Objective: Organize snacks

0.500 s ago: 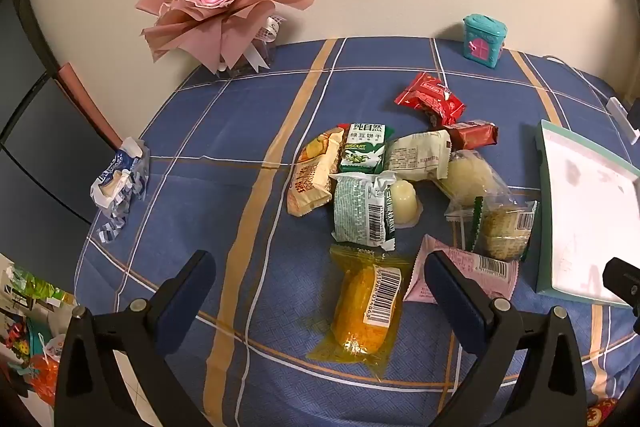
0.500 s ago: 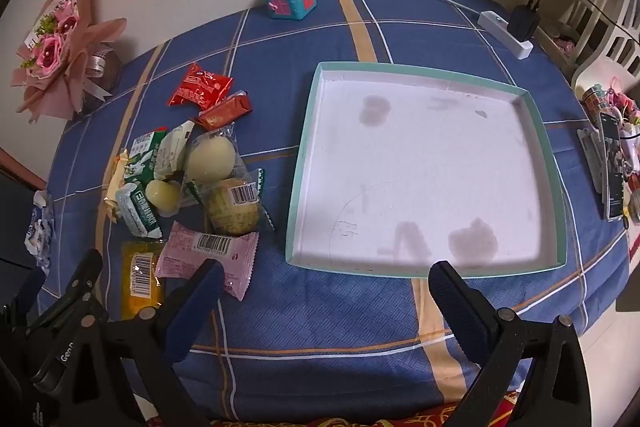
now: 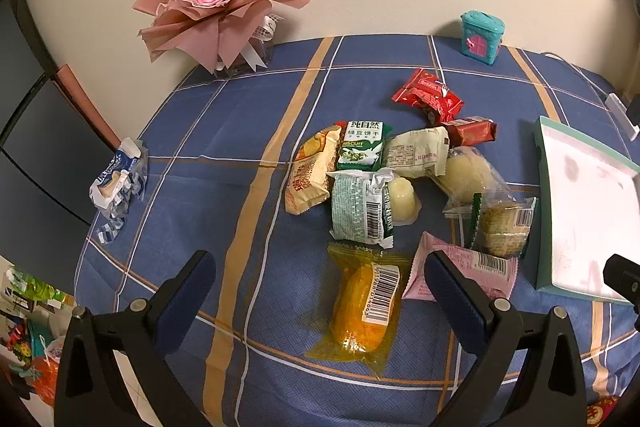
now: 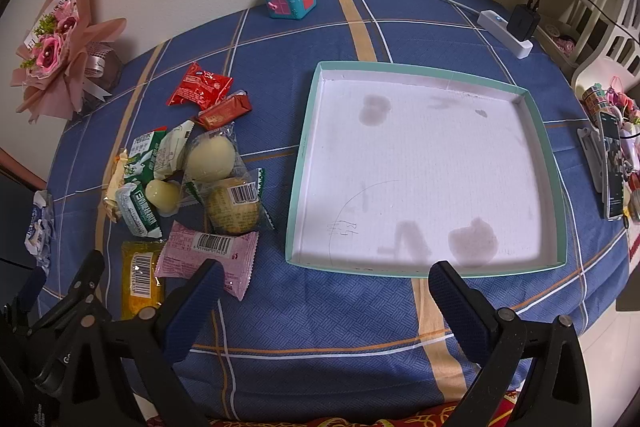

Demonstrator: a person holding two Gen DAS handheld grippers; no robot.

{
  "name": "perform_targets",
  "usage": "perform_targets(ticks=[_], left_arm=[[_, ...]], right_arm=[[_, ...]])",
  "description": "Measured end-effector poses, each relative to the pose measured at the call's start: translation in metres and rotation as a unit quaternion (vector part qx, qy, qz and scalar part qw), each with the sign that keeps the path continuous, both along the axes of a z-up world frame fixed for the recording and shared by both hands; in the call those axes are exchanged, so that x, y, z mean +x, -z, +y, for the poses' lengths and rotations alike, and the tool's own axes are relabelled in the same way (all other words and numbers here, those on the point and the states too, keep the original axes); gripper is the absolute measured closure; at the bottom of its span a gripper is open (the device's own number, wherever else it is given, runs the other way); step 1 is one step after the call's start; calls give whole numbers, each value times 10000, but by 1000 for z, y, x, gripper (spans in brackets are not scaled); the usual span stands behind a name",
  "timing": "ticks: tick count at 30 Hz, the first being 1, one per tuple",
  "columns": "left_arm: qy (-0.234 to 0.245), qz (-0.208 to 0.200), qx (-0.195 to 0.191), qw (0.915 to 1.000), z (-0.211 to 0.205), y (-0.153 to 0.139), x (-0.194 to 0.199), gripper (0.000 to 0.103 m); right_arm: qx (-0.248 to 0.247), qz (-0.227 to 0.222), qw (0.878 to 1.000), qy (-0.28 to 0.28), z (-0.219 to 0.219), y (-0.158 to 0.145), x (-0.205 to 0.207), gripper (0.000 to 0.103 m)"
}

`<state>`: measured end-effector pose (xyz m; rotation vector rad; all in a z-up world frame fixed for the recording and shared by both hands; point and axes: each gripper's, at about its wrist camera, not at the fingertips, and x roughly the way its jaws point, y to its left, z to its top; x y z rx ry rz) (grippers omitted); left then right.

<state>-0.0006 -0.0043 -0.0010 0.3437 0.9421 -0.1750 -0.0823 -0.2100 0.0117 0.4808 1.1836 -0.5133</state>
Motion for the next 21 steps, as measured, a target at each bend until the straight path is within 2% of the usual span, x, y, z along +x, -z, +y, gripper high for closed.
perform_targets(ticks=[21], left_arm=[[65,23,22,10000,-2,1,0,0]], right_arm=[[10,6,10000,9,1,0,1,0]])
